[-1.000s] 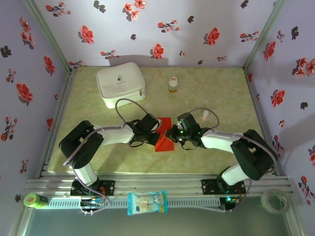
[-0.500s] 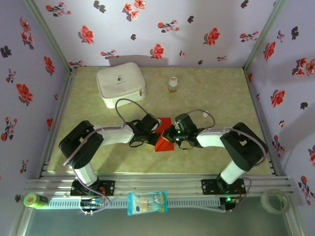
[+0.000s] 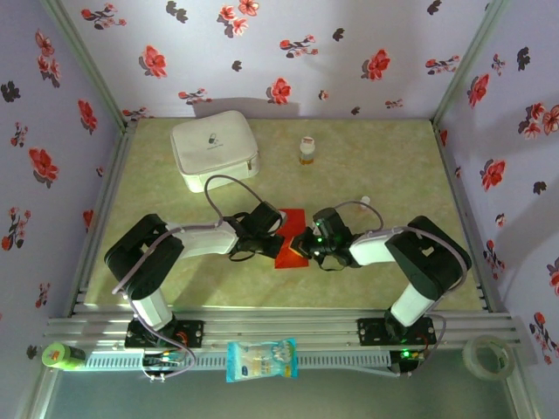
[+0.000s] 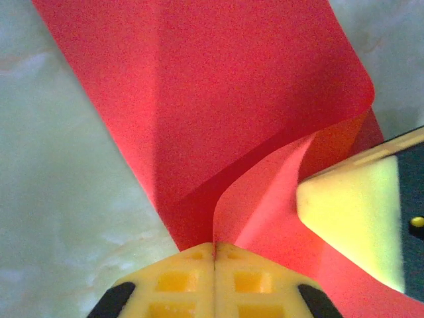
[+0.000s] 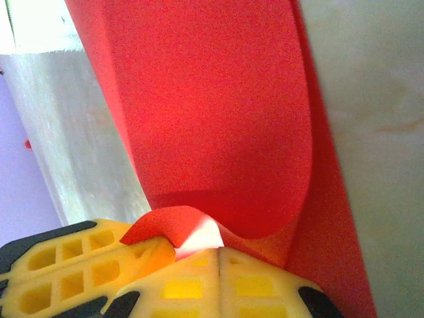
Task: Fold a paper plane with a square sheet of paper (pick it up from the middle)
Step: Fold the triangle a second time at the center of the table.
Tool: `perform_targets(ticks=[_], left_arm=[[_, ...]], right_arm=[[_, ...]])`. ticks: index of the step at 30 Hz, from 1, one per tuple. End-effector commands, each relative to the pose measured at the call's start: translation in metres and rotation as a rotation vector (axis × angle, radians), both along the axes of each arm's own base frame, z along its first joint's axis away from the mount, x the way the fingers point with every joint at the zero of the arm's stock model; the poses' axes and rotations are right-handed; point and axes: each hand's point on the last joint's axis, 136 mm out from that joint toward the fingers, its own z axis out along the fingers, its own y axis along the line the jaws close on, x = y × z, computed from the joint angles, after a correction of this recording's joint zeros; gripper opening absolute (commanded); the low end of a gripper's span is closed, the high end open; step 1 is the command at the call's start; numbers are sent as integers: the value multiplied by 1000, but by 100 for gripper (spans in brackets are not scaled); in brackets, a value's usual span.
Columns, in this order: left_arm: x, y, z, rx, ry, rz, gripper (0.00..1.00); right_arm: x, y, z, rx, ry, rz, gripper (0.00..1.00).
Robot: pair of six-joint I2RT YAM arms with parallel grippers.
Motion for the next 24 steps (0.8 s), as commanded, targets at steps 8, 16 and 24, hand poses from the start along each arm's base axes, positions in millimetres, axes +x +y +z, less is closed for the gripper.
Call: perform_targets(ticks=[8, 16, 24], left_arm=[[-9, 17, -18, 73, 42, 6, 0], [-9, 19, -19, 78, 43, 3, 0], [-11, 20, -19, 81, 45, 2, 0]], right_arm=[[21, -14, 22, -45, -33, -32, 0], [14, -38, -27, -156, 69, -125, 0], [25, -37, 10, -119, 17, -147, 1]])
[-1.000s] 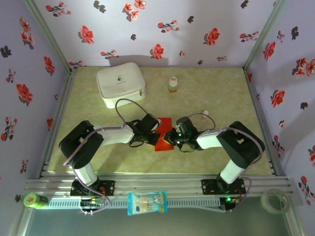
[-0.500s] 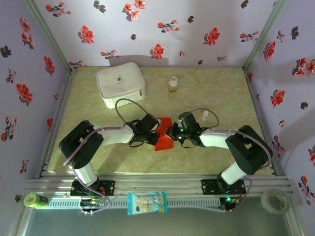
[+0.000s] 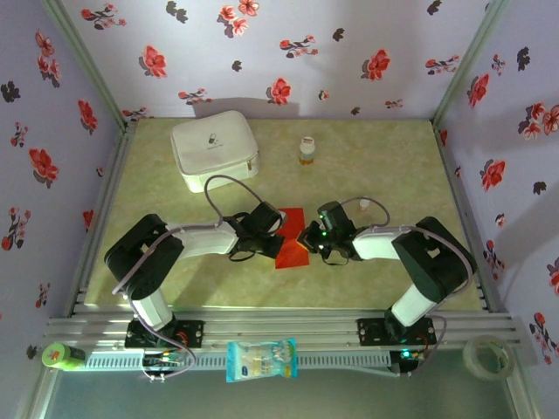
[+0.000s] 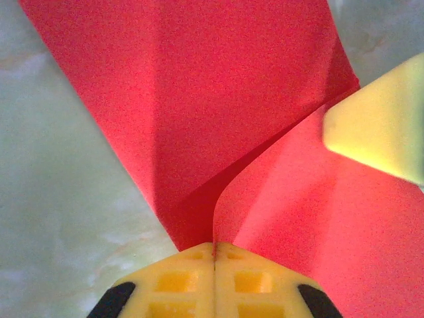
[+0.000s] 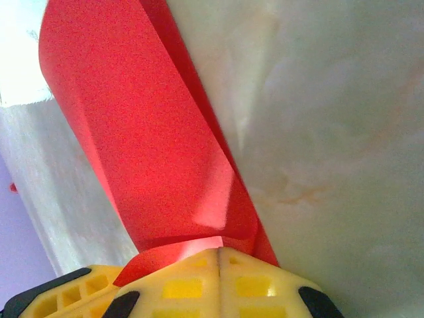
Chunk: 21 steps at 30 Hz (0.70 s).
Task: Fold a paper plane with a square sheet of paper (pick it up from the middle)
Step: Fold the triangle a second time at the center of the table.
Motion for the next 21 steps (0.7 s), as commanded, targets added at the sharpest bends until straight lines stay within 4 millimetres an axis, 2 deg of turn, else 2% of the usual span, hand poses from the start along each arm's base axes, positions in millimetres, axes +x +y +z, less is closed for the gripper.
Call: perform_targets(ticks=[1, 4, 8, 11, 16, 19, 21], left_arm=[[-11, 20, -19, 81, 45, 1, 0], [-10, 19, -19, 81, 45, 1, 0], [-10, 19, -19, 78, 43, 2, 0], [-10, 19, -19, 77, 43, 3, 0], [-11, 19, -19, 78, 45, 2, 0], [-12, 20, -19, 80, 47, 0, 0], [-12, 21, -19, 81, 48, -2, 0]], right_arm=[[6, -12, 16, -54, -25, -27, 1], [13, -11, 26, -60, -51, -6, 1], [16, -8, 17, -40, -23, 0, 0], [14, -9, 2, -50, 8, -7, 0], [8, -31, -24, -144, 52, -73, 0], [7, -45, -25, -195, 52, -108, 0], [12, -49, -16, -207, 16, -118, 0]])
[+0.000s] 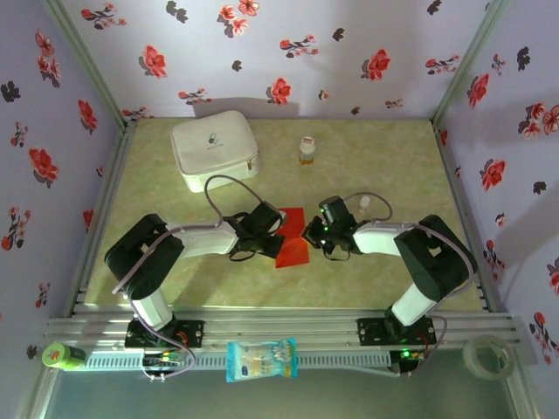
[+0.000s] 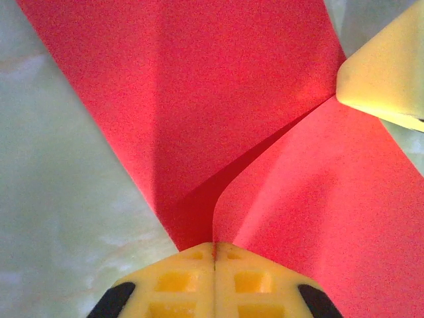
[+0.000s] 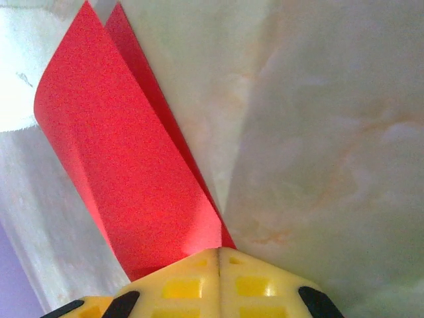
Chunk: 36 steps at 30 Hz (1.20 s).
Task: Fold a paper plane with a square sheet of paper (pick it up from the middle)
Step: Fold the triangle a second time at the center of the table.
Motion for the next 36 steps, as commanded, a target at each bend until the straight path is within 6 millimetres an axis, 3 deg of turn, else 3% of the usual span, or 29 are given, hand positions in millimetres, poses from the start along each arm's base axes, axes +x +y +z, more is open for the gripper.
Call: perform_targets(ticks=[1, 7, 10, 16, 22, 31, 36], left_arm=[[-13, 21, -19, 83, 50, -2, 0], [-12, 21, -19, 81, 48, 0, 0], [-12, 20, -18, 79, 48, 0, 0], [-11, 20, -18, 79, 46, -1, 0], [-12, 20, -18, 78, 49, -2, 0], [-13, 21, -17, 79, 48, -1, 0], [-13, 21, -17, 78, 48, -3, 0]], right_arm=[[0, -32, -7, -123, -7, -73, 0], [6, -5, 42, -1, -126, 34, 3], [-4, 19, 50, 83, -105, 123, 3], [-20, 40, 27, 81, -30, 172, 2], [-20, 51, 18, 124, -17, 175, 2], [-17, 44, 12, 97, -21, 145, 1], [-24, 27, -11, 8, 33, 118, 0]])
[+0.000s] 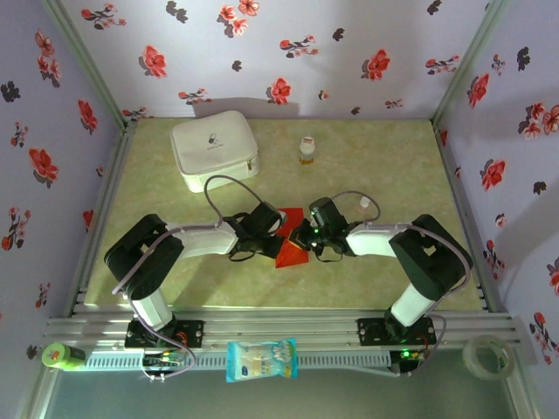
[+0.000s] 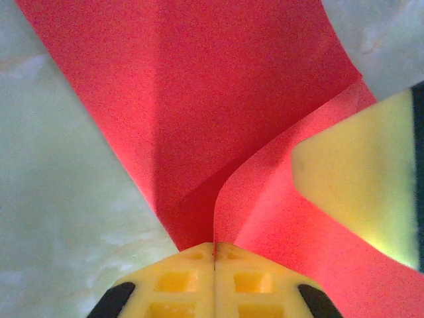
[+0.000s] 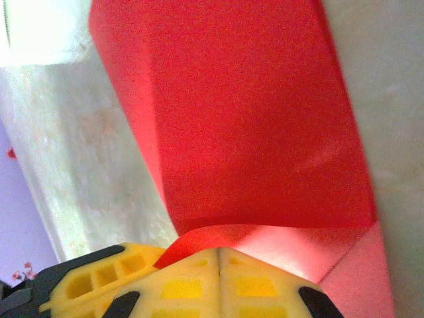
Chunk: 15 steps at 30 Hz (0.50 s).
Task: Fold a paper plane with a square sheet of paper (pick it up from the middle)
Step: Fold the triangle a second time at the center of the table.
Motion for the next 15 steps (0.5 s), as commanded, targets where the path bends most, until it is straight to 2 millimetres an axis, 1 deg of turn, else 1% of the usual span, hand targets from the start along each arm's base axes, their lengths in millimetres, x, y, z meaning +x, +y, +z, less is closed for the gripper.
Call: perform_targets(ticks=[1, 5, 9, 11, 12, 13, 15], left_arm=[[-12, 20, -15, 77, 46, -3, 0], [-10, 18, -8, 61, 35, 2, 1], [-6, 14, 7, 33, 19, 16, 9], [-4, 12, 18, 18, 10, 31, 23], [-3, 12, 23, 9, 8, 41, 28], [-3, 13, 29, 2, 3, 53, 31], [-1, 16, 40, -1, -6, 82, 34]], right_arm=[[-10, -19, -28, -92, 59, -35, 0], [-21, -33, -46, -147, 92, -45, 0], [-25, -37, -52, -160, 98, -46, 0], [-26, -37, -55, -161, 105, -42, 0], [-26, -37, -55, -160, 104, -42, 0], [-26, -37, -56, -160, 105, -43, 0], [-25, -37, -56, -158, 104, -45, 0]])
